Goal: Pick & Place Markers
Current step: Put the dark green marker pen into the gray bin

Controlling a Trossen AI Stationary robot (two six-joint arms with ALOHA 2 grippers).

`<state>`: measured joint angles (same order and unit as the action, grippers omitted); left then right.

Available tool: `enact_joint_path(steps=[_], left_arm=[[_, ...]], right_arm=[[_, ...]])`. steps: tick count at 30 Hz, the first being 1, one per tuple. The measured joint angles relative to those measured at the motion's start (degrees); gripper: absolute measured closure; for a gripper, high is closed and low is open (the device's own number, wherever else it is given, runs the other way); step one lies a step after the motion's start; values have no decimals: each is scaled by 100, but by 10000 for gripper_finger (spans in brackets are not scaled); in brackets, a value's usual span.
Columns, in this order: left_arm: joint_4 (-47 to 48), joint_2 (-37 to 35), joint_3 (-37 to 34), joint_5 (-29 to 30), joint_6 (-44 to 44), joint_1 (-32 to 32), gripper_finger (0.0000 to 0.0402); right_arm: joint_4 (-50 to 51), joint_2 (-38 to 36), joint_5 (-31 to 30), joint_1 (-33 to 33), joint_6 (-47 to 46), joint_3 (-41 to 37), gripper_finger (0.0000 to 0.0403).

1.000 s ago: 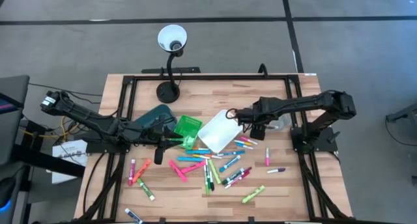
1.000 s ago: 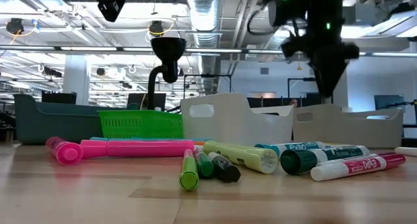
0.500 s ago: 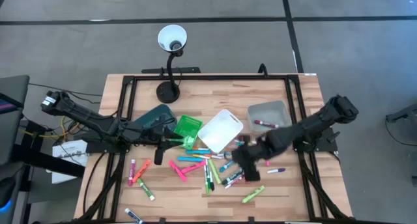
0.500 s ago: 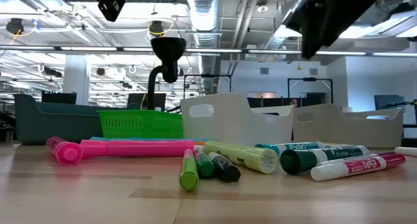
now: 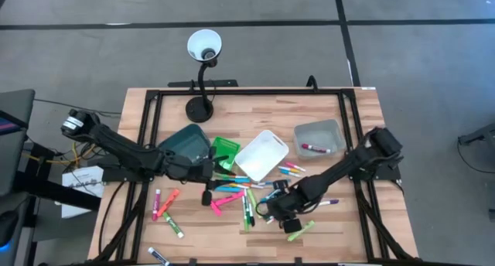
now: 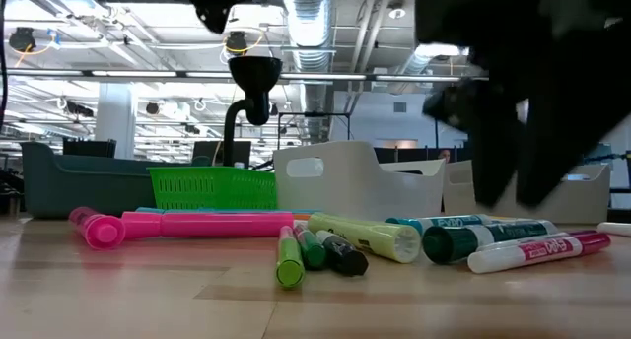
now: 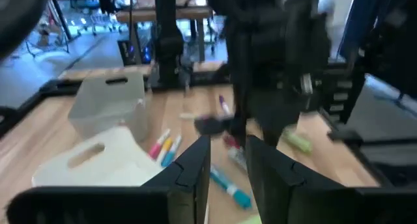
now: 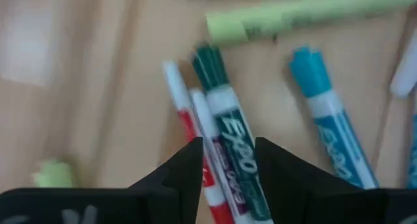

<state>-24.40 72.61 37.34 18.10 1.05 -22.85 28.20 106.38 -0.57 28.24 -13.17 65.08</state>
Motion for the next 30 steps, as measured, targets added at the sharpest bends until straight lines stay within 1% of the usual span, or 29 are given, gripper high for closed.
enact_joint_path(steps=[2,10,14,17,20,22,25,27,30], left_arm=[[-19,-111,-2,57,-10,-13,307],[-13,-479,-81,40,-281,-127,307],[-5,-475,-81,1,-281,-166,307],[-1,-454,-81,1,-281,-168,307],[-9,-455,-81,5,-281,-168,307],[-5,-455,-81,5,-281,-168,307],[-5,-455,-81,5,-283,-168,307],[-9,-455,-81,5,-283,-168,307],[-8,-455,-81,5,-285,-168,307]], right_arm=[[-171,183,84,-79,80,9,282],[-42,510,27,-260,162,37,301],[-89,468,-22,-314,363,23,328],[-90,305,-8,-331,416,6,350],[44,-72,-144,-354,422,-15,356],[157,-472,-267,-364,422,4,348],[657,-1055,-562,-370,421,1,330],[1085,-1522,-928,-386,418,2,326],[2019,-2195,-1703,-458,250,9,334]])
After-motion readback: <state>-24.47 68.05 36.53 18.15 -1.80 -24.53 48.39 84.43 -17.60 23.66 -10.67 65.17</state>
